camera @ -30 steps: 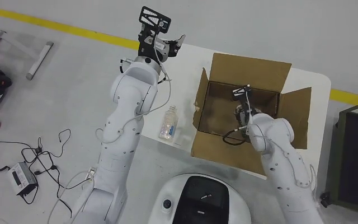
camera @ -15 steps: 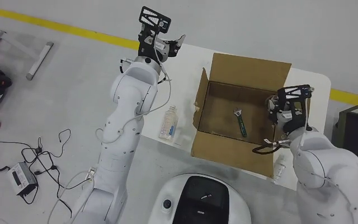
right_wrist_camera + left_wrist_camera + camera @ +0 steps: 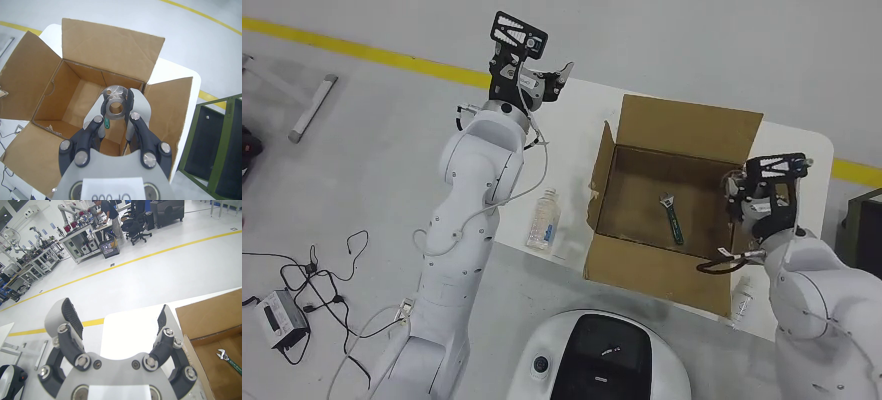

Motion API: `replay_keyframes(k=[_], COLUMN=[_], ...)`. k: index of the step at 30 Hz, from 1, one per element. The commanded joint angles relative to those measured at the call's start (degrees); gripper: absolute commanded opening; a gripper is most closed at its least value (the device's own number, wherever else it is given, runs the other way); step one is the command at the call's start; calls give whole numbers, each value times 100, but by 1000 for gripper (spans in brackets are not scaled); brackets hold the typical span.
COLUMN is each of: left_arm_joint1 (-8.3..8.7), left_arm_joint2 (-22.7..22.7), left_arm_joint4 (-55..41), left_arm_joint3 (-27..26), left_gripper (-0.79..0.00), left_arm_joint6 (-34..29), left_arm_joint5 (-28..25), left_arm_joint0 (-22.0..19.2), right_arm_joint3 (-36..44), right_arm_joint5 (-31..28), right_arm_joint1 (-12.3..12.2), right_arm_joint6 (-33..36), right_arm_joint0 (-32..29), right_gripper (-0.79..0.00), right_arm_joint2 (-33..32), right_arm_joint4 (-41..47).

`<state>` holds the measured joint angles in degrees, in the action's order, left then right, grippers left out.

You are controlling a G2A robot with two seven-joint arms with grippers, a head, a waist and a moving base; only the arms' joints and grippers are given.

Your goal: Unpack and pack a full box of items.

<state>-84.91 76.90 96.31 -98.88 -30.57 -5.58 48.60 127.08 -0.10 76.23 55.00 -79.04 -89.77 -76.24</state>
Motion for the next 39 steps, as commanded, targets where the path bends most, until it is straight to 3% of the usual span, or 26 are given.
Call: replay_keyframes(k=[1,6,13,23,29,39], left_arm_joint1=[0,0,0,0,0,0], left_arm_joint2=[0,0,0,0,0,0], left_arm_joint4=[0,0,0,0,0,0], left_arm_joint3=[0,0,0,0,0,0], left_gripper=[0,0,0,0,0,0], left_arm_joint6=[0,0,0,0,0,0], left_arm_joint5=[0,0,0,0,0,0], left_arm_joint0=[0,0,0,0,0,0], right_arm_joint3=[159,718,756,756,756,-29], right_arm_joint5=[29,159,79,-209,-166,-158], right_arm_joint1=[-10,-37,-93,-121,-75,12], right_arm_joint6=[-23,16,-80,202,371,-309], right_arm_joint0=[-19,-178,-309,-1444,-2399,-3400], right_gripper=[-785,-785,-785,-785,-785,-785], right_arm_joint2=[-210,-946,-2137,-3278,-3366,-2490], right_arm_joint4=[133,631,1249,1567,1363,739])
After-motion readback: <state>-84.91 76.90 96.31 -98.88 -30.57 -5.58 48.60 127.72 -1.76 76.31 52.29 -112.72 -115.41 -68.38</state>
